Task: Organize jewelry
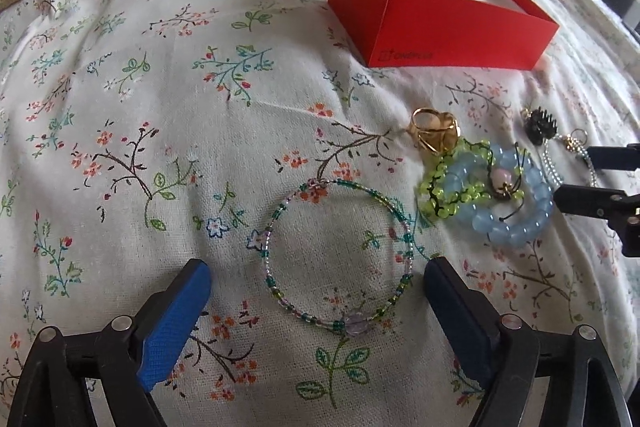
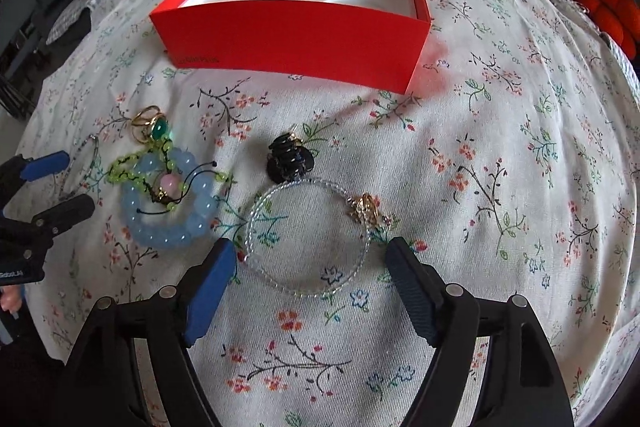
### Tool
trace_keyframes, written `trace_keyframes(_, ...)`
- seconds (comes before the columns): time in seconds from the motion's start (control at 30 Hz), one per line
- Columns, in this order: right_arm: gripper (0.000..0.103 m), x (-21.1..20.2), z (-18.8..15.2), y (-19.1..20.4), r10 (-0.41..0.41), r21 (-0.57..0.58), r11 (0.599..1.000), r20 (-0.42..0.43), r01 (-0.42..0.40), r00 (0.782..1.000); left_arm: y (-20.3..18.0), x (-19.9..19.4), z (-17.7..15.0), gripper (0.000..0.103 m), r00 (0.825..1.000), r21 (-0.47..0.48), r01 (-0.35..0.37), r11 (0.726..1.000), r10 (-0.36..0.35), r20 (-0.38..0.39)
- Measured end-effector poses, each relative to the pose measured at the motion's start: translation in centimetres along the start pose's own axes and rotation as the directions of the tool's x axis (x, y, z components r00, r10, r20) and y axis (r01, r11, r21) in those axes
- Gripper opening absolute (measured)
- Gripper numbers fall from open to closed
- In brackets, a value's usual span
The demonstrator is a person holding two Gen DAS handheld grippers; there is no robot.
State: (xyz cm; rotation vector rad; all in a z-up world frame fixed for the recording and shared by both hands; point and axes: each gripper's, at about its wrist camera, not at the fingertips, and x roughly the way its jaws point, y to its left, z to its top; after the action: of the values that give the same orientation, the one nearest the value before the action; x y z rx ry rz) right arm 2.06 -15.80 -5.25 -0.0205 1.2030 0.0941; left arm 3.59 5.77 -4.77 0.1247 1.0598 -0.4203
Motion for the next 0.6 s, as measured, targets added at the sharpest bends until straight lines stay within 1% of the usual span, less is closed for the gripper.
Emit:
trace_keyframes(0.1, 0.078, 0.22, 0.41, 0.30, -0.013, -0.004, 1.000, 0.004, 0.013, 1.000, 0.13, -0.11, 0.11, 0.085, 1.000, -0.001, -0.003, 1.000, 0.003, -0.005)
trace_keyframes(0.17, 0.069, 0.25, 0.57, 0.54, -0.013, -0.011, 1.000, 0.008, 0.013, 1.000, 0.39, -0.26, 0.29, 0.080, 1.000, -0.009, 0.005, 1.000, -0.005, -0.010)
trace_keyframes(0.23, 0.063, 0.19, 0.58, 0.53, -0.007, -0.013, 1.000, 0.008, 0.007, 1.000, 0.57, -0.38, 0.36, 0.076, 1.000, -0.024, 0.013, 1.000, -0.014, -0.013)
trace_keyframes(0.3, 0.061, 0.10, 0.52, 0.33, -0.002, -0.012, 1.000, 0.006, 0.002, 1.000, 0.58, -0.47, 0.35, 0.070, 1.000, -0.028, 0.019, 0.999, -0.019, -0.016)
trace_keyframes(0.37, 0.059, 0.07, 0.56, 0.27, 0.000, -0.012, 1.000, 0.005, 0.000, 1.000, 0.52, -0.54, 0.37, 0.062, 0.999, -0.031, 0.031, 0.999, -0.032, -0.019)
trace_keyframes(0.43, 0.058, -0.06, 0.58, 0.17, 0.002, -0.008, 1.000, 0.002, -0.002, 1.000, 0.40, -0.52, 0.45, 0.057, 0.999, -0.029, 0.040, 0.999, -0.041, -0.021)
trace_keyframes(0.47, 0.054, -0.17, 0.64, 0.15, 0.006, -0.003, 1.000, 0.000, -0.006, 1.000, 0.29, -0.50, 0.46, 0.056, 0.999, -0.025, 0.039, 0.999, -0.039, -0.021)
trace_keyframes(0.5, 0.046, -0.24, 0.62, 0.10, 0.010, -0.001, 1.000, 0.000, -0.010, 1.000, 0.17, -0.51, 0.46, 0.056, 0.999, -0.021, 0.036, 0.999, -0.037, -0.020)
trace_keyframes(0.53, 0.037, -0.37, 0.65, 0.05, 0.018, -0.001, 1.000, -0.002, -0.018, 1.000, 0.08, -0.54, 0.45, 0.053, 0.999, -0.019, 0.033, 0.999, -0.034, -0.019)
trace_keyframes(0.57, 0.037, -0.47, 0.68, -0.01, 0.023, 0.001, 1.000, -0.002, -0.023, 1.000, 0.04, -0.58, 0.42, 0.040, 0.999, -0.019, 0.032, 0.999, -0.032, -0.018)
trace_keyframes(0.6, 0.037, -0.52, 0.65, -0.19, 0.026, 0.005, 1.000, -0.003, -0.026, 1.000, 0.09, -0.63, 0.44, 0.037, 0.999, -0.020, 0.031, 0.999, -0.031, -0.017)
